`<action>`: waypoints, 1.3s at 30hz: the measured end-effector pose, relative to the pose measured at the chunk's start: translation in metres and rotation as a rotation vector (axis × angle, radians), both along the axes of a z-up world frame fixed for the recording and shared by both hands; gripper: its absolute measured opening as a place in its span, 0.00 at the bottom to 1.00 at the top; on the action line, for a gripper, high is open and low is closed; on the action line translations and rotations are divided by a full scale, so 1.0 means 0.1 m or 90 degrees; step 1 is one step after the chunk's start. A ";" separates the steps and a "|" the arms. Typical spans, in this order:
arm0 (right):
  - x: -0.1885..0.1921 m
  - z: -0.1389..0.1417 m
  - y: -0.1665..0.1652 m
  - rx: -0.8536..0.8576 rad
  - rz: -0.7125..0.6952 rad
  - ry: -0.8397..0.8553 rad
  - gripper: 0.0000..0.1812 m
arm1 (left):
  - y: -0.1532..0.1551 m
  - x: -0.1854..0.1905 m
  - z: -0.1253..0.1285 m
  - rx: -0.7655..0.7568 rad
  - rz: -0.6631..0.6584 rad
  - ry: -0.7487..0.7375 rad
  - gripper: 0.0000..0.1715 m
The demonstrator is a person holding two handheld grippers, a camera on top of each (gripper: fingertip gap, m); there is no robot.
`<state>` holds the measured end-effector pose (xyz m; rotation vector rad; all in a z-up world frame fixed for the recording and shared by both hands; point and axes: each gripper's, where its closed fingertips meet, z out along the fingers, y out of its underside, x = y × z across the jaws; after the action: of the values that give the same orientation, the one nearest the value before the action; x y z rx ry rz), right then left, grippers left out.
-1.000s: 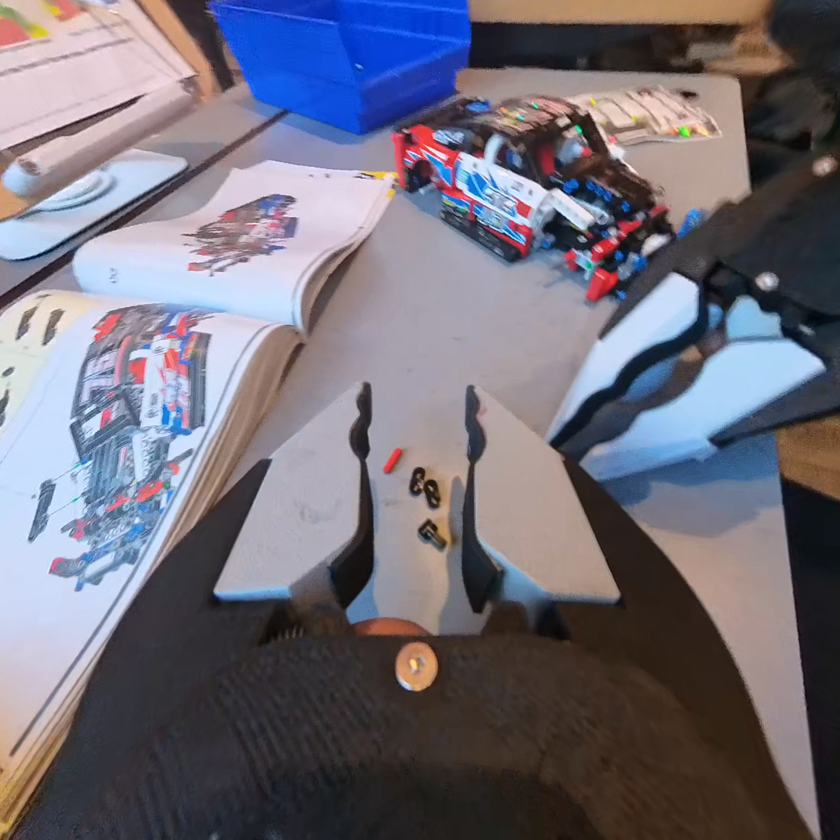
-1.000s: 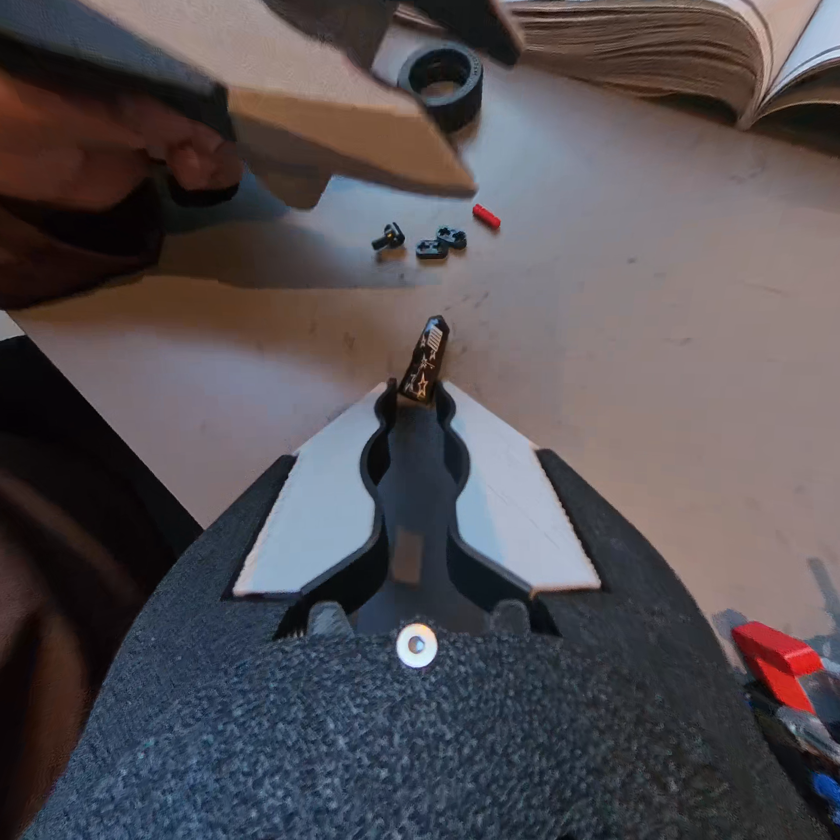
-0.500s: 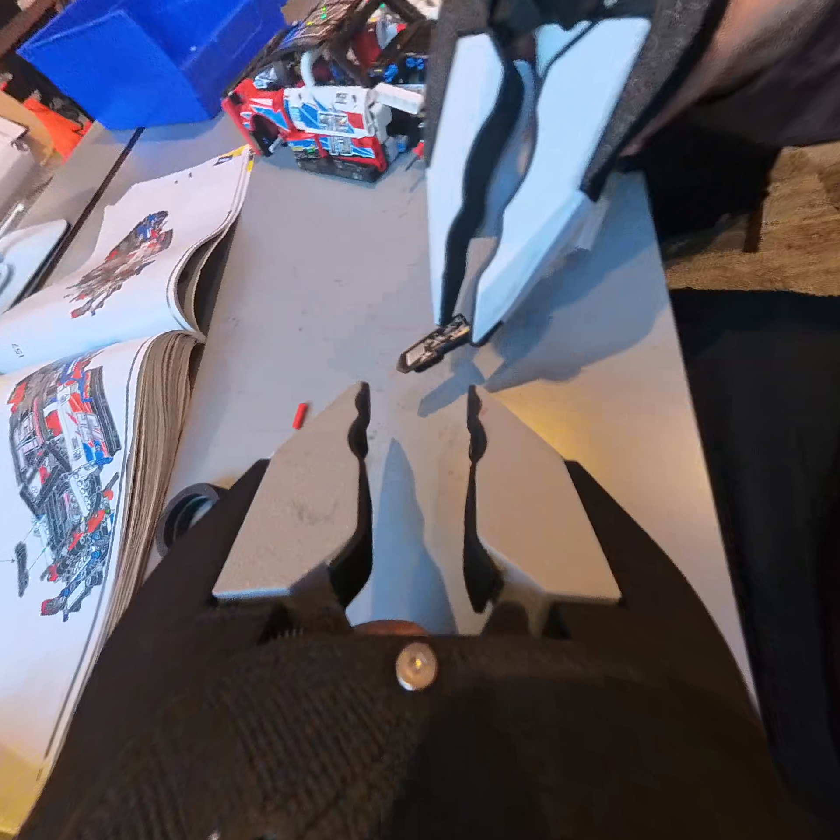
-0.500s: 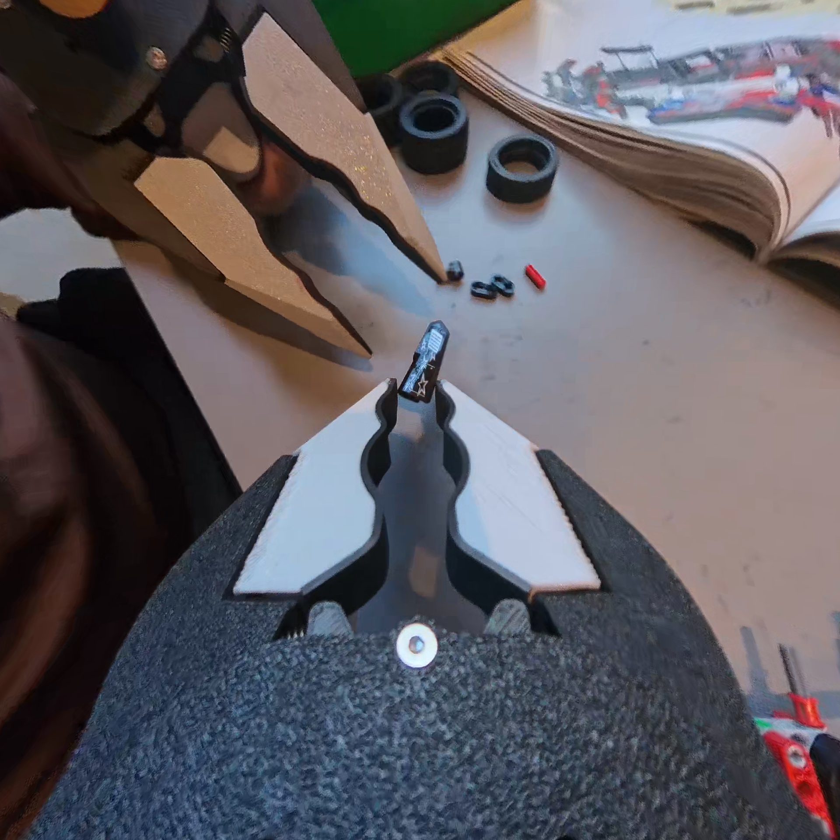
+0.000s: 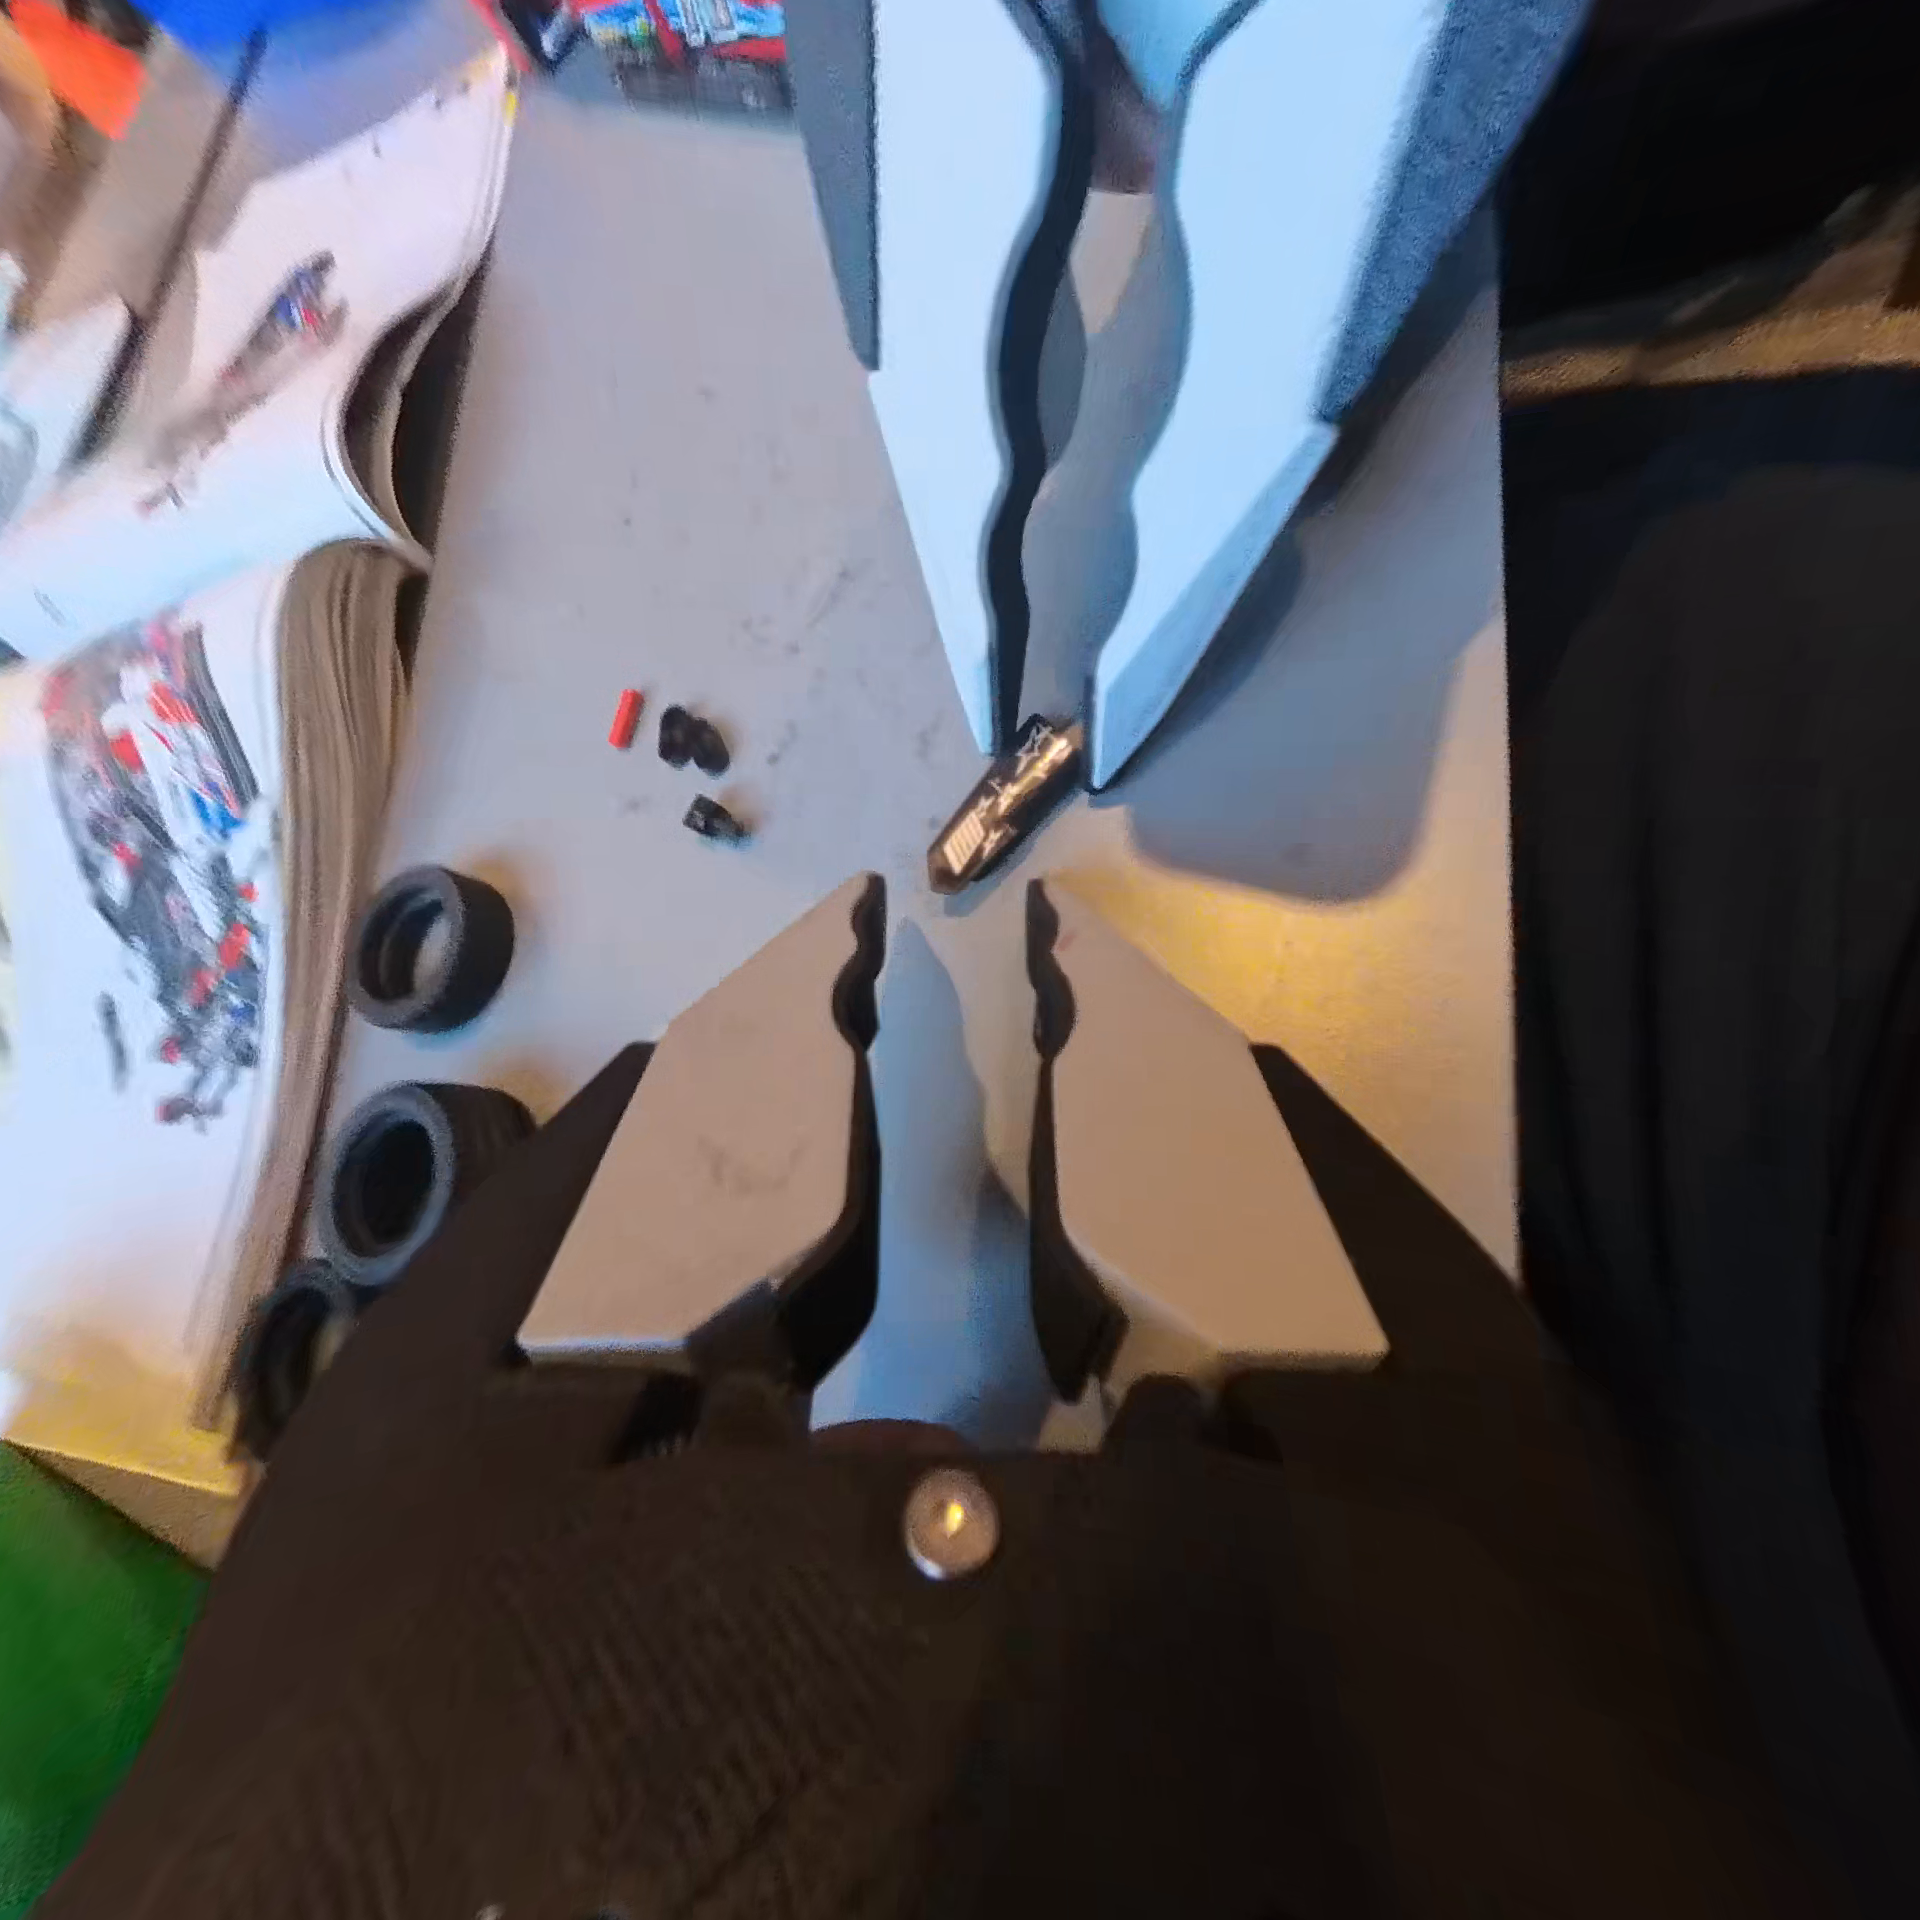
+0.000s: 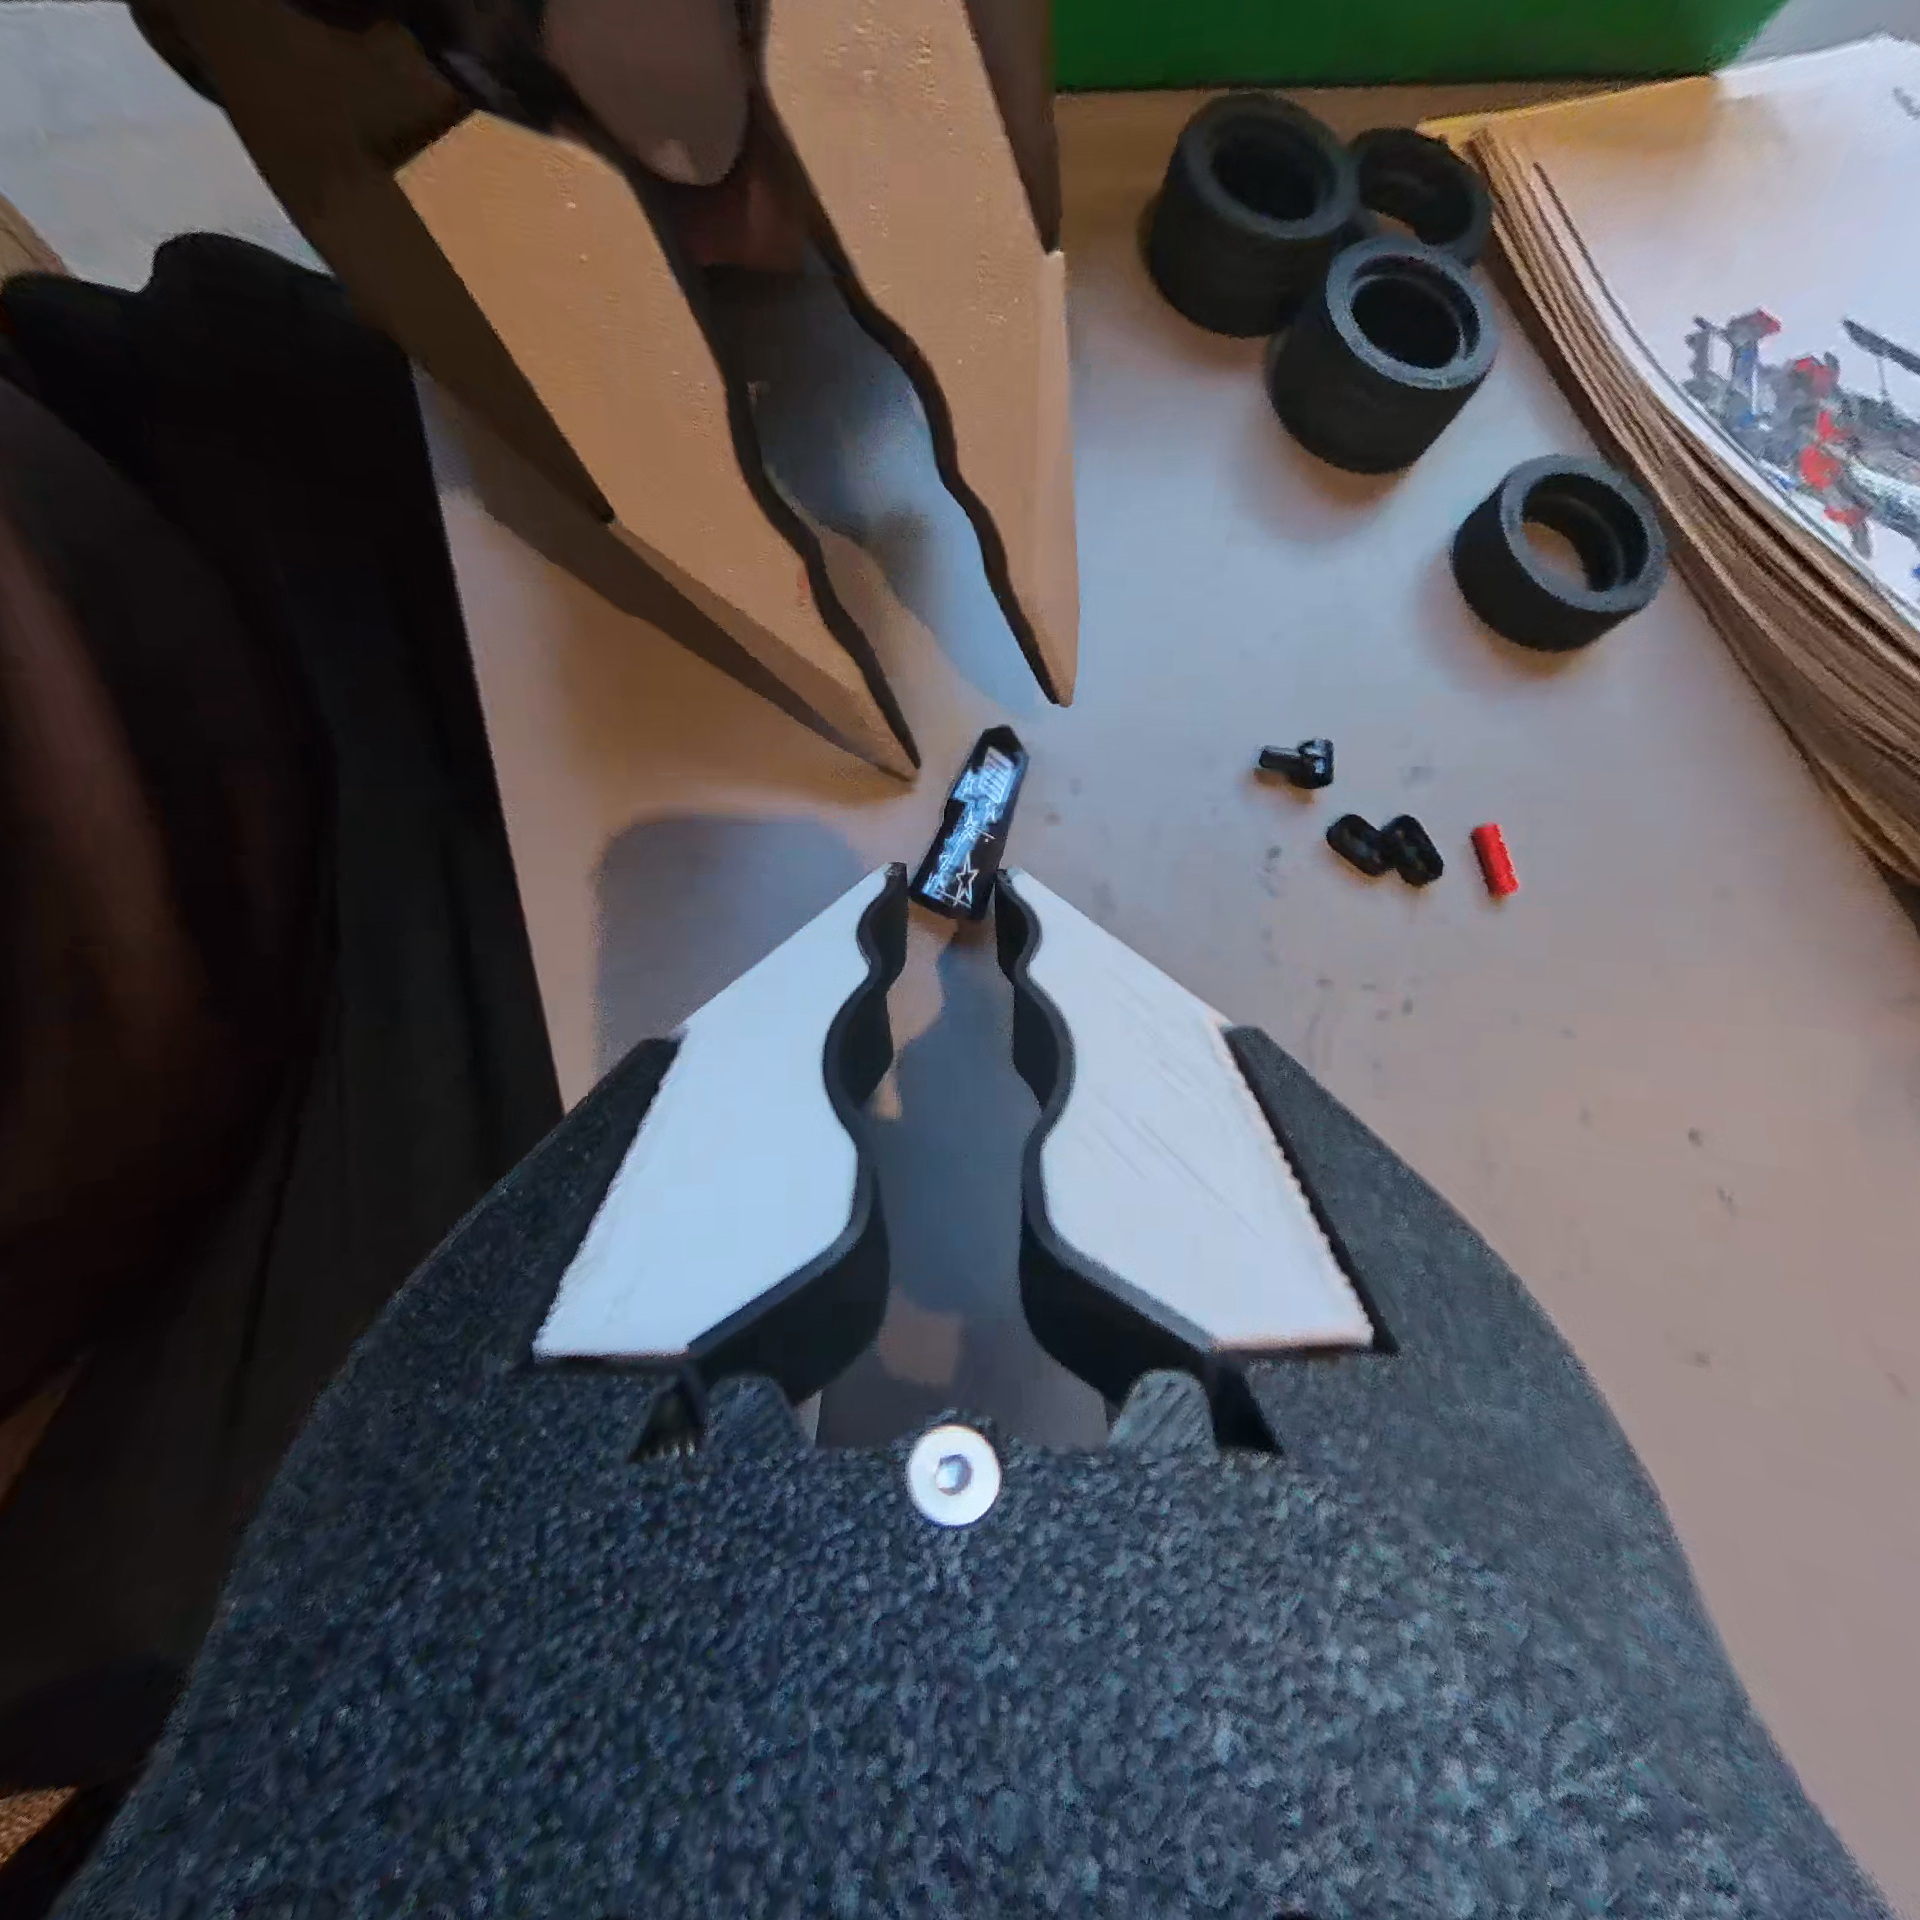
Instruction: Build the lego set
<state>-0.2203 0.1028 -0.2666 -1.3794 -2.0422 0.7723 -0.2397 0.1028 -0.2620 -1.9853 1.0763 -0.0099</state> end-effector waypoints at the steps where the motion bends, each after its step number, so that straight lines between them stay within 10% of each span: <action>1: 0.00 0.00 -0.02 -0.001 0.010 -0.001 0.10 | -0.03 0.01 -0.01 -0.033 0.014 -0.024 0.14; 11: -0.02 0.01 -0.18 0.003 0.079 0.003 0.09 | -0.22 0.08 -0.06 -0.200 -0.023 -0.126 0.23; 23: -0.07 0.08 -0.11 -0.035 0.041 0.026 0.12 | -0.21 0.12 -0.06 -0.195 -0.001 -0.148 0.06; 31: -0.17 0.21 0.78 -0.086 -0.204 0.012 0.22 | -0.25 -0.15 -0.05 -0.159 0.052 -0.113 0.07; 39: -0.32 0.16 1.17 -0.082 -0.156 -0.055 0.12 | -0.35 -0.18 -0.05 -0.175 0.062 -0.144 0.13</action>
<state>-0.2524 0.2197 -0.2510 -1.7245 -1.8671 0.7586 -0.2577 0.0674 -0.2673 -2.2168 0.8679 -0.3396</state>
